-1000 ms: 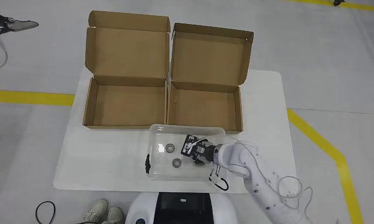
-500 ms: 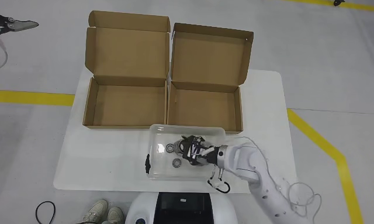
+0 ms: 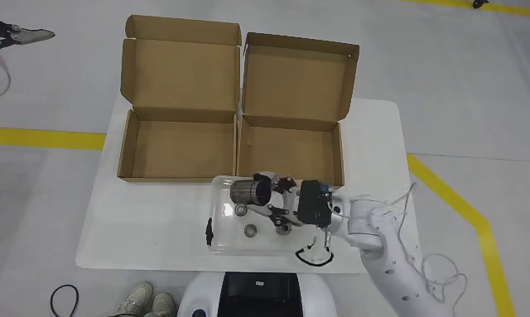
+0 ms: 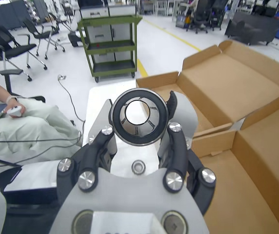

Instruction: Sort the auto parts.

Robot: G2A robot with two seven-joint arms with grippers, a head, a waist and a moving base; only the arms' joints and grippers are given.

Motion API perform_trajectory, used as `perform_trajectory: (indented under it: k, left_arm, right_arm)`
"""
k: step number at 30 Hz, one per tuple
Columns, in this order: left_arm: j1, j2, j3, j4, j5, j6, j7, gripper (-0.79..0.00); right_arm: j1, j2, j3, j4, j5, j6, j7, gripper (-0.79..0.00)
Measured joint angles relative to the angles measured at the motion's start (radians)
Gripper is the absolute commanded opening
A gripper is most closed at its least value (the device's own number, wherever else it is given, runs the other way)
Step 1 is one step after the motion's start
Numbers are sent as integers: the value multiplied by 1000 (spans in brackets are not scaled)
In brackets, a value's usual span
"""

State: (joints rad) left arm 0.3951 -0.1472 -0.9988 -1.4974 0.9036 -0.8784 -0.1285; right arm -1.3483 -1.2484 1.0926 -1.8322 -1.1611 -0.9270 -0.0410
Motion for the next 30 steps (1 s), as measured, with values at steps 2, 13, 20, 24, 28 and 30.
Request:
perform_trajectory:
  k: [2,13,20,24,28,30]
  left_arm:
    - [0,0,0,0,0,0,0,0]
    - [0,0,0,0,0,0,0,0]
    - [0,0,0,0,0,0,0,0]
    - [0,0,0,0,0,0,0,0]
    - [0,0,0,0,0,0,0,0]
    - [0,0,0,0,0,0,0,0]
  right_arm:
    - [17,-1,-2,-3,4,-16,-42,-785]
    - [89,-6,1,-131,-21,26,-153,-785]
    - [113,-9,-14,-167,-19,29,-200,-785]
    - [119,-9,-17,-181,-25,38,-214,-785]
    - [119,-8,-16,-186,-29,45,-227,-785]
    - [119,-8,-16,-187,-33,48,-232,-785]
